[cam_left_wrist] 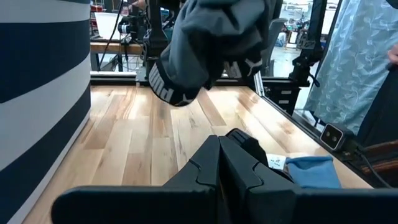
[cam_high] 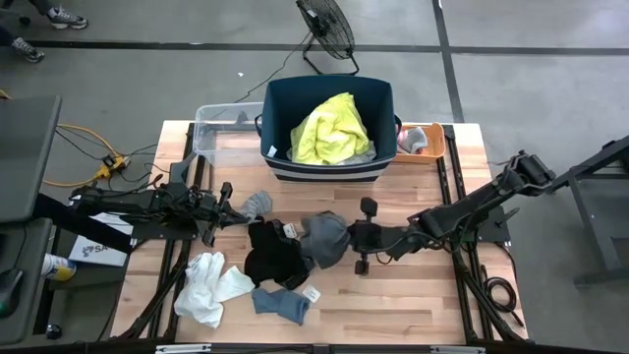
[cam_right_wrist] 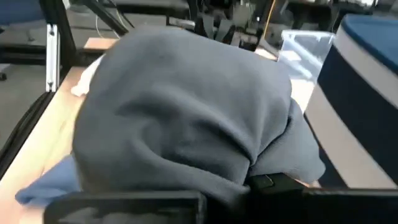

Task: Pick & Place Cloths
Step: Put the gray boxer shorts into the transparent container

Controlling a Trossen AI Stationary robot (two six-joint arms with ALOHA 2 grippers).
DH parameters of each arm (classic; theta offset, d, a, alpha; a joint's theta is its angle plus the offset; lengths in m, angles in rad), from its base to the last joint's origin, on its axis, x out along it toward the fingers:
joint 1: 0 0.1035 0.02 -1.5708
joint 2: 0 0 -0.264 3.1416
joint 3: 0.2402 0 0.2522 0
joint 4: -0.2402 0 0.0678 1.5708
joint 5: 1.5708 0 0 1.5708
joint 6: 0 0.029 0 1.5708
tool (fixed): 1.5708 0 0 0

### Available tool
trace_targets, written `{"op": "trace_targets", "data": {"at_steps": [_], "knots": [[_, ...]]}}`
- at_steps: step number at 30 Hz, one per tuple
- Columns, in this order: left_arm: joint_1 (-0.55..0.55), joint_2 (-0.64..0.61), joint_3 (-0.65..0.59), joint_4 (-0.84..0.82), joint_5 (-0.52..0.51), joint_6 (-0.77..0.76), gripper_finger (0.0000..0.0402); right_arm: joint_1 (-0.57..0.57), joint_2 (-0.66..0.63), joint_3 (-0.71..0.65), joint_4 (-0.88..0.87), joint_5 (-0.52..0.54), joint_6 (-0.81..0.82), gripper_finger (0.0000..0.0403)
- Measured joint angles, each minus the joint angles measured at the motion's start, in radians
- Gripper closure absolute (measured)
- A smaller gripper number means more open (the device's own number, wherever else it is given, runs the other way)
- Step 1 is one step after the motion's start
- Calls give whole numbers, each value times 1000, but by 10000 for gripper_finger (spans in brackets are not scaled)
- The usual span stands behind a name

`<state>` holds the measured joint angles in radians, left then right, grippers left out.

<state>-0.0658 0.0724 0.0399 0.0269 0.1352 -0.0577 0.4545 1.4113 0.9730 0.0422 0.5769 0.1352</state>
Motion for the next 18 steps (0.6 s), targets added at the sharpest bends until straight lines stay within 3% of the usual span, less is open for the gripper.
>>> {"op": "trace_targets", "data": {"at_steps": [5, 12, 18], "knots": [[0, 0, 0, 1, -21, 0, 400, -22, 0, 0, 88, -3, -20, 381], [0, 2, 1, 65, -170, -27, 392, -71, 0, 0, 126, -44, -32, 381], [0, 15, 1, 149, -180, -30, 295, -129, 7, 0, 189, -116, -51, 381]]}}
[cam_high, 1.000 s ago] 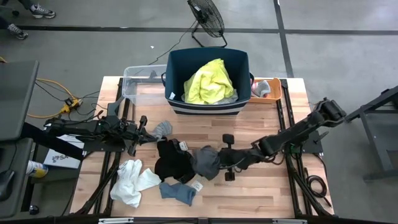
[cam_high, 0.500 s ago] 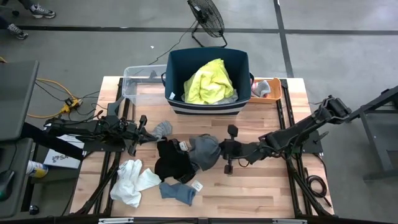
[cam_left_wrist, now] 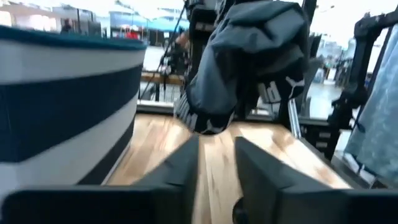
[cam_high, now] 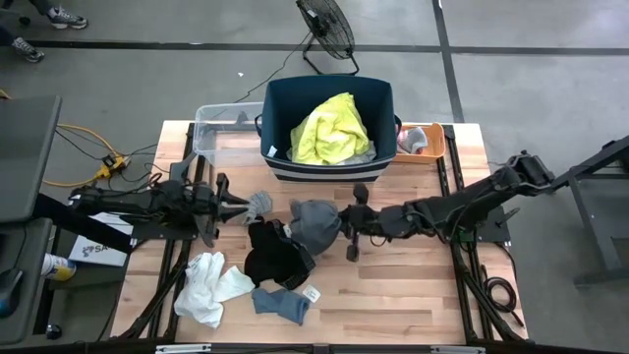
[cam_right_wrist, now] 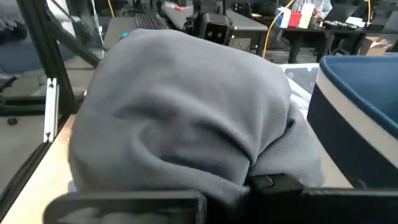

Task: Pick & Place Cloths
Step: Put the gray boxer shorts into the transparent container

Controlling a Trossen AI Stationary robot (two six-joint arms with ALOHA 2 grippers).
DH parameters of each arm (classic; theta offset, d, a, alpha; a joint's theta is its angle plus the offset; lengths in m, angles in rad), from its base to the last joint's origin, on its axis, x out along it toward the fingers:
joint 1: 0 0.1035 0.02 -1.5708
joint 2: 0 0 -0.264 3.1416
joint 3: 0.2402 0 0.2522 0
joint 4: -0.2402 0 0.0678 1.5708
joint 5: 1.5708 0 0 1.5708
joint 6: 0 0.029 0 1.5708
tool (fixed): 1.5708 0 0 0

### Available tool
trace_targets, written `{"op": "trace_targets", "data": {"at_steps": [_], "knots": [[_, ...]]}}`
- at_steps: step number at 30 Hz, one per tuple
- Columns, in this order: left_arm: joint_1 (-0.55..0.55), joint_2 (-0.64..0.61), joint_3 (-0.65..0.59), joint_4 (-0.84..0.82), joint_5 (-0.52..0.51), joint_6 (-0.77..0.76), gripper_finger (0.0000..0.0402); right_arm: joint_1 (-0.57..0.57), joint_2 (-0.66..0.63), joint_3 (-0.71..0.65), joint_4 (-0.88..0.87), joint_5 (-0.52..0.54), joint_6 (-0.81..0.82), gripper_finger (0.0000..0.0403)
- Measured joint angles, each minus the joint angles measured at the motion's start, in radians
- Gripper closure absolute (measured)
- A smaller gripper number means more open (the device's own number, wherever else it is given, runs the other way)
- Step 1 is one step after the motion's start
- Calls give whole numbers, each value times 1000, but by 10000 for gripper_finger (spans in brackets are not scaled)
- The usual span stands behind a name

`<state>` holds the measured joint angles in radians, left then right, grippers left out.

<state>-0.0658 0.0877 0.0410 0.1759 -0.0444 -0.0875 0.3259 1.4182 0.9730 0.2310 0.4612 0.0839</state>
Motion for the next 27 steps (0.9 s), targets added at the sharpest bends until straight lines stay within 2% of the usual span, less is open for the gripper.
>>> {"op": "trace_targets", "data": {"at_steps": [6, 11, 18, 27], "knots": [[0, 57, 0, 185, 0, 0, 159, -68, 32, 0, 90, -48, 0, 381], [0, 138, 8, 322, 8, 4, 92, -116, 72, 0, 140, -107, 0, 381], [0, 317, 109, 322, 8, 35, 80, -164, 137, 0, 218, -189, 0, 381], [0, 560, 302, 238, 12, 117, 80, -214, 159, 0, 210, -173, 94, 381]]}}
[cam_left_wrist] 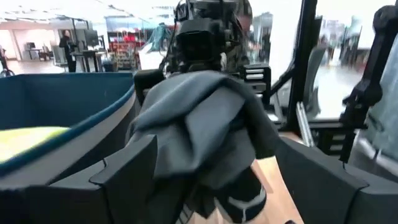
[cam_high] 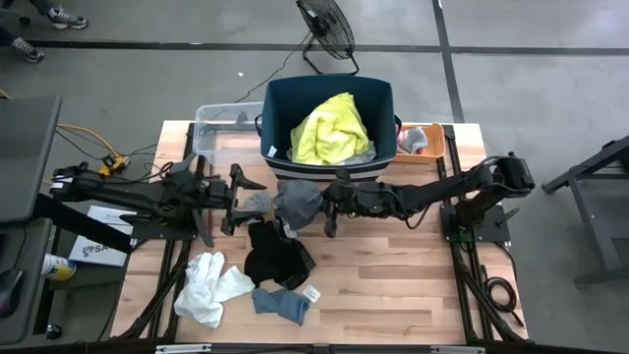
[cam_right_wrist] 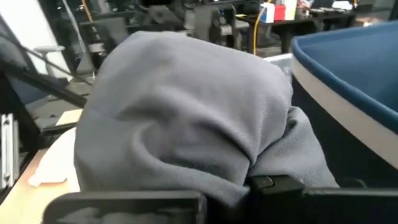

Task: Pick & Place Cloths
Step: Put the gray boxer shorts into the transparent container

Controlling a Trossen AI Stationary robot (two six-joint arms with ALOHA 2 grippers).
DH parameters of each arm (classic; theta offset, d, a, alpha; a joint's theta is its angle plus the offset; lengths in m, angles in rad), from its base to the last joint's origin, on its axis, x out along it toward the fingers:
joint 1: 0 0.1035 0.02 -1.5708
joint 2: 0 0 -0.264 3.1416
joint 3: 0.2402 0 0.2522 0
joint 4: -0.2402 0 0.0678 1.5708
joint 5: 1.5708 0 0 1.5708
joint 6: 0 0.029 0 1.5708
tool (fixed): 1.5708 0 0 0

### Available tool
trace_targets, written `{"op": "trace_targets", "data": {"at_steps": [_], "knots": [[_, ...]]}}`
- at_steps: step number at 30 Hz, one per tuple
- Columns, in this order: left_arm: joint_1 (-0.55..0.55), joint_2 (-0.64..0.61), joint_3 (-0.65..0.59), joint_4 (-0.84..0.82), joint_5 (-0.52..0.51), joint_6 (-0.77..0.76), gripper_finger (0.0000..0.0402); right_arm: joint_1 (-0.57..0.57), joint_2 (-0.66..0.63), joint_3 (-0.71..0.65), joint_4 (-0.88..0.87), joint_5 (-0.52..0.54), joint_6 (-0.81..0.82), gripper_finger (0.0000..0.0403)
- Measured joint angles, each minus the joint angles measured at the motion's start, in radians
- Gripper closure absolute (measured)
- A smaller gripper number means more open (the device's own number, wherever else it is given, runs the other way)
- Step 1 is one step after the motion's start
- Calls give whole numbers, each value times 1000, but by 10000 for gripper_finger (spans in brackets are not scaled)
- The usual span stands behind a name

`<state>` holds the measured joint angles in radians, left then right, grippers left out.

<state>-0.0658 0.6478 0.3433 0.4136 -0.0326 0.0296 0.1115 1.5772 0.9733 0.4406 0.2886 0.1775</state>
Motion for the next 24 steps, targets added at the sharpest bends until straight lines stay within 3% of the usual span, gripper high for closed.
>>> {"op": "trace_targets", "data": {"at_steps": [14, 24], "knots": [[-44, 333, 419, -403, 18, 222, 80, -29, 0, 0, -116, -1, 117, 381], [-114, 544, 597, -492, -193, 333, 80, -26, 0, 0, -93, -13, 118, 381]]}}
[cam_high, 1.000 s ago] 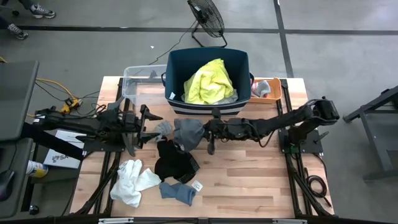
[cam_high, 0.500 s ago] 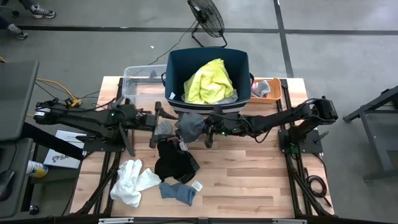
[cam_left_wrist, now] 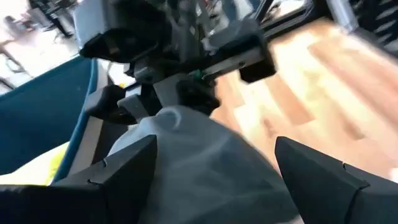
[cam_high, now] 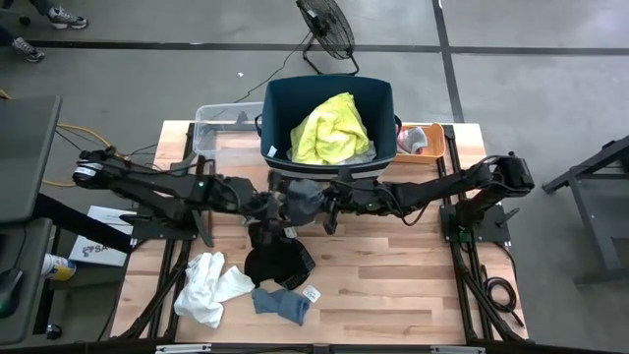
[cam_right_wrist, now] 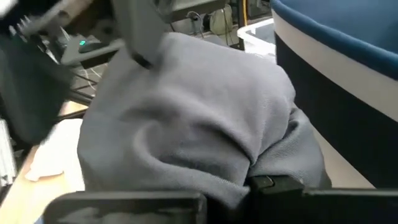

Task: Pick & Place Cloths
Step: Put the gray boxer shorts into the transparent container

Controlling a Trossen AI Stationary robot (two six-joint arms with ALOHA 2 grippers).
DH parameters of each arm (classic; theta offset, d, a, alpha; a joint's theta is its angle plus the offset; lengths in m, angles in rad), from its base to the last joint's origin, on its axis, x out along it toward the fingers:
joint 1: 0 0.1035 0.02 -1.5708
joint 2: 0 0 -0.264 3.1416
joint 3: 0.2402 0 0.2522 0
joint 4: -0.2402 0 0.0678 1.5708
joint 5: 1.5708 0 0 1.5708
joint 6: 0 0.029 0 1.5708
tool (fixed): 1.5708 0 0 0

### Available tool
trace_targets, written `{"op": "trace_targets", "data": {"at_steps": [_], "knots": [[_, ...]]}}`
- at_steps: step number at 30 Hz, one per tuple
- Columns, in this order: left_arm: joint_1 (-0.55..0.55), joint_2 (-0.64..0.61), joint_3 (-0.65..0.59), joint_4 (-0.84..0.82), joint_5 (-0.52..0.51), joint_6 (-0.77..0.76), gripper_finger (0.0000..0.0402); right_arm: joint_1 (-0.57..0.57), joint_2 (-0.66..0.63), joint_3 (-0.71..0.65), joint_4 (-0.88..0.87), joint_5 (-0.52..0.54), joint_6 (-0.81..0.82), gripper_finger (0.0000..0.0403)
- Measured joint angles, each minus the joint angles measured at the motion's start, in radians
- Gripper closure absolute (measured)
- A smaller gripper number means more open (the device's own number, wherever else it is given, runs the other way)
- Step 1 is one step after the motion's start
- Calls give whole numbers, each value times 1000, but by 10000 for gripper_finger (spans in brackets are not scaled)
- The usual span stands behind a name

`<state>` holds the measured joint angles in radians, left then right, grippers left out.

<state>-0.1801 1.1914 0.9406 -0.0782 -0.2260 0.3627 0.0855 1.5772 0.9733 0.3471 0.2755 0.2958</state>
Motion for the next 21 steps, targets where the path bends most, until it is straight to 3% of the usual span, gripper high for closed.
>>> {"op": "trace_targets", "data": {"at_steps": [11, 21], "knots": [[3, 89, 30, -70, -124, 7, 80, 41, 2, -3, 100, -54, -29, 381], [2, 89, 28, -55, -106, -43, 80, 61, 1, -2, 247, -153, -82, 381]]}}
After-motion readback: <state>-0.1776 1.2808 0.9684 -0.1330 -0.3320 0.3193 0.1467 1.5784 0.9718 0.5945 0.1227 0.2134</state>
